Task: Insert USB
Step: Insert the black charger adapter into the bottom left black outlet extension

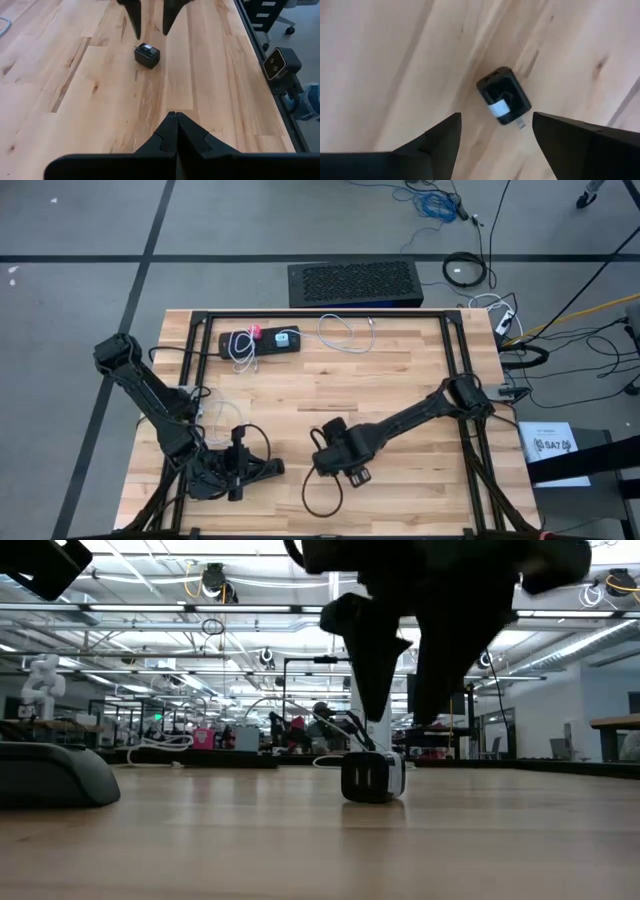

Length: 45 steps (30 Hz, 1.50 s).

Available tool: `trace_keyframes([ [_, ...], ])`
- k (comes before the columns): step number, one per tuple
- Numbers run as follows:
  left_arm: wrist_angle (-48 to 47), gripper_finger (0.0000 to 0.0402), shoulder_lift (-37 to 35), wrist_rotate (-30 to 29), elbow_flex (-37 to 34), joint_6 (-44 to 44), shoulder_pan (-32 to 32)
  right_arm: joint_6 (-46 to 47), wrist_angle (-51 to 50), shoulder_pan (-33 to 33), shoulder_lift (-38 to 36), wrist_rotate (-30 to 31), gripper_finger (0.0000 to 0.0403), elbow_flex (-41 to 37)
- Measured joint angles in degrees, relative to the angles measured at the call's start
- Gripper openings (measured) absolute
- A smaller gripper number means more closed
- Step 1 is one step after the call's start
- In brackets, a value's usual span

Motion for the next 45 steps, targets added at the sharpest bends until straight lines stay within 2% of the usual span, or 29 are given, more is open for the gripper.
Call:
trace_keyframes([
  [5,-0.02,0.0006,0.00,0.02,-0.02,0.01,0.00,-8.98,2.04,0.66,2.24,3.23,0.0232,-0.10],
  [15,-0.02,0.0006,0.00,1.00,-0.02,-0.01,0.00,-13.24,5.69,-0.55,5.19,3.15,0.0223,-0.10],
  [18,-0.03,0.0006,0.00,1.02,-0.02,-0.04,0.00,-10.46,6.00,-0.92,5.33,2.46,0.0192,-0.10],
  [23,-0.02,0.0006,-0.01,0.30,-0.02,-0.42,0.00,-3.18,7.97,-1.78,5.20,-1.98,0.0092,-0.08],
  [26,-0.04,0.0006,0.00,-1.57,-0.02,-1.69,-0.04,1.23,11.18,-1.69,5.00,-3.55,0.0076,0.08],
  [28,-0.78,0.0006,0.00,-2.99,-0.02,-3.23,-0.28,4.49,14.75,-1.30,4.76,-3.90,0.0020,0.19],
  [29,-1.37,0.0006,0.00,-4.07,-0.02,-4.25,-0.57,6.53,16.76,-0.94,4.83,-3.15,0.0007,0.14],
  [31,-2.50,0.0006,0.00,-6.55,-0.04,-5.88,-1.29,10.87,20.64,-0.41,4.96,-2.81,0.0003,-0.06],
  [36,-4.50,0.0006,0.00,-12.16,-0.04,-9.06,-4.26,18.23,30.08,2.02,5.10,4.07,0.0004,-0.11],
  [39,-5.68,0.0006,0.00,-12.24,-0.04,-10.52,-5.29,22.15,28.04,3.00,5.04,6.51,0.0004,-0.11],
  [43,-5.84,0.0006,0.00,-12.17,-0.04,-10.63,-5.82,32.74,26.06,2.91,4.59,5.54,0.0001,-0.17],
  [45,-5.85,0.0006,0.00,-12.15,-0.04,-10.61,-5.84,33.95,26.53,2.79,4.22,4.38,0.0012,-0.17],
])
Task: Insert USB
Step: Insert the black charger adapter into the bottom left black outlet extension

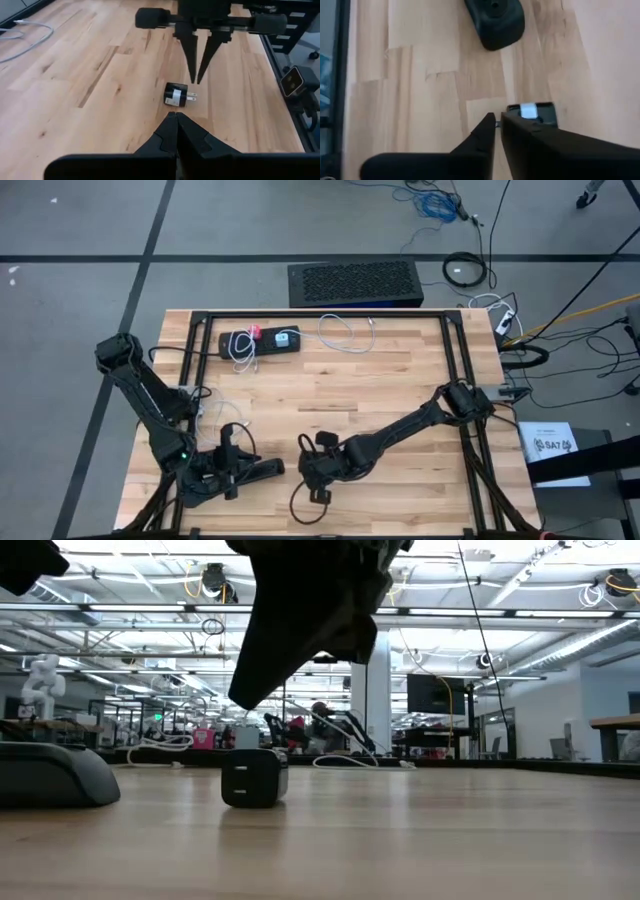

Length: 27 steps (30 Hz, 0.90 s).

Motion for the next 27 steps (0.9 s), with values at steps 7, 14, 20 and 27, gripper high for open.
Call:
trace_keyframes([
  [7,-0.36,0.0006,0.00,0.24,0.00,-0.02,0.00,-2.83,-0.69,-0.66,0.39,2.04,0.0046,0.09],
  [14,-0.49,0.0006,0.00,0.64,0.00,-0.03,-0.11,-0.57,-2.85,-1.01,2.03,6.04,0.0015,0.09],
  [20,-0.63,0.0006,0.00,1.14,0.00,-0.03,-0.11,4.05,-4.45,-0.07,2.09,6.72,0.0001,0.07],
  [27,-0.63,0.0006,0.00,1.14,0.00,-0.03,-0.11,9.47,-6.19,1.76,2.47,6.52,0.0001,-0.63],
])
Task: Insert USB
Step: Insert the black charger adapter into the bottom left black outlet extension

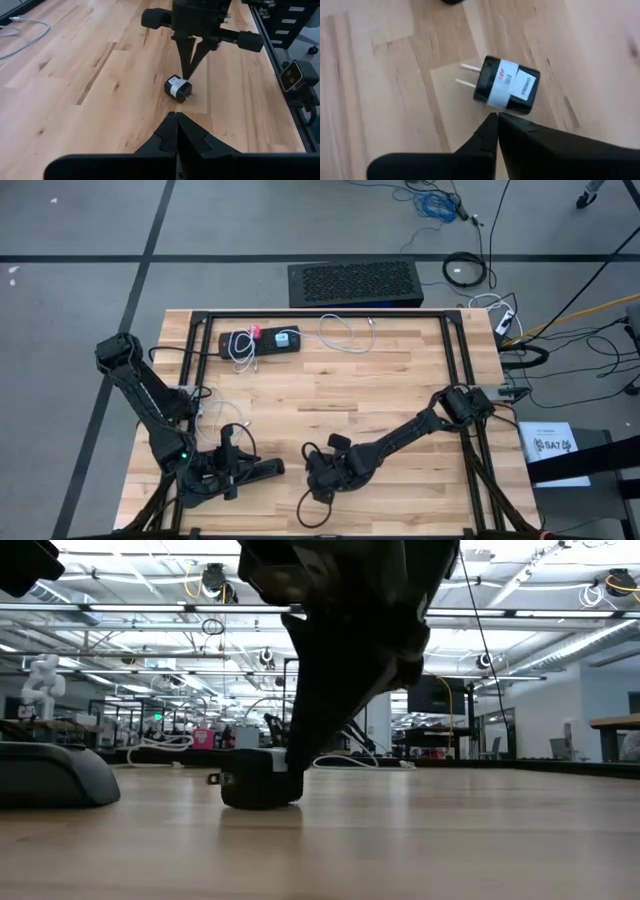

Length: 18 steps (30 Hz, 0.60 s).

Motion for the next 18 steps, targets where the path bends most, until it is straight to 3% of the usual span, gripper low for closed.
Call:
trace_keyframes([
  [8,0.04,0.0006,0.00,0.08,0.00,-0.03,0.00,2.97,-1.65,0.59,-0.15,1.18,0.0012,-0.50],
  [14,0.00,0.0006,0.00,1.73,0.00,0.00,0.00,-3.26,-5.42,-0.23,-1.05,0.72,0.0056,-0.46],
  [18,0.00,0.0006,0.00,3.45,0.00,0.00,0.00,-11.99,-7.06,-2.21,-0.98,-3.09,0.0098,-0.50],
])
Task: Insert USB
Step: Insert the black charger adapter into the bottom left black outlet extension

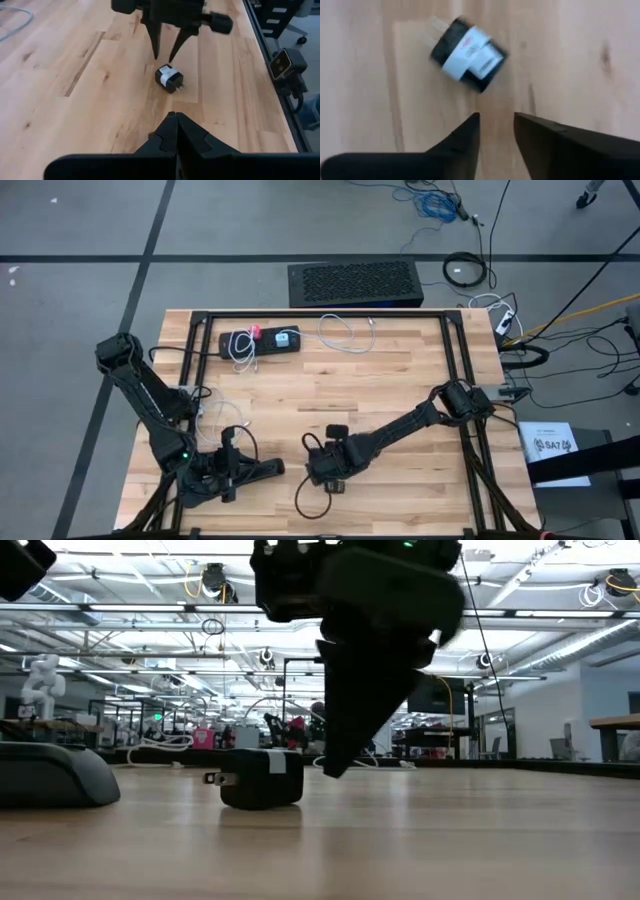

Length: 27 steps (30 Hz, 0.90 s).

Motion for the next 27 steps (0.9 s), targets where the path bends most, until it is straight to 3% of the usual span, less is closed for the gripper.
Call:
trace_keyframes([
  [9,-0.50,0.0006,0.00,3.34,0.00,0.00,0.02,-23.68,-0.08,-3.52,-0.22,-3.56,0.0189,0.02],
  [15,-0.50,0.0006,0.00,3.48,0.00,-0.02,0.02,-19.72,3.03,-5.41,-0.22,-16.22,0.0189,0.01],
  [21,-1.35,0.0006,0.00,6.81,0.00,-4.41,2.56,-16.75,9.49,-3.35,-0.22,-16.92,0.0159,0.02],
  [27,0.00,0.0021,0.00,16.18,0.00,-4.02,9.58,-6.51,5.85,-1.89,-1.30,-15.88,0.0161,0.02],
])
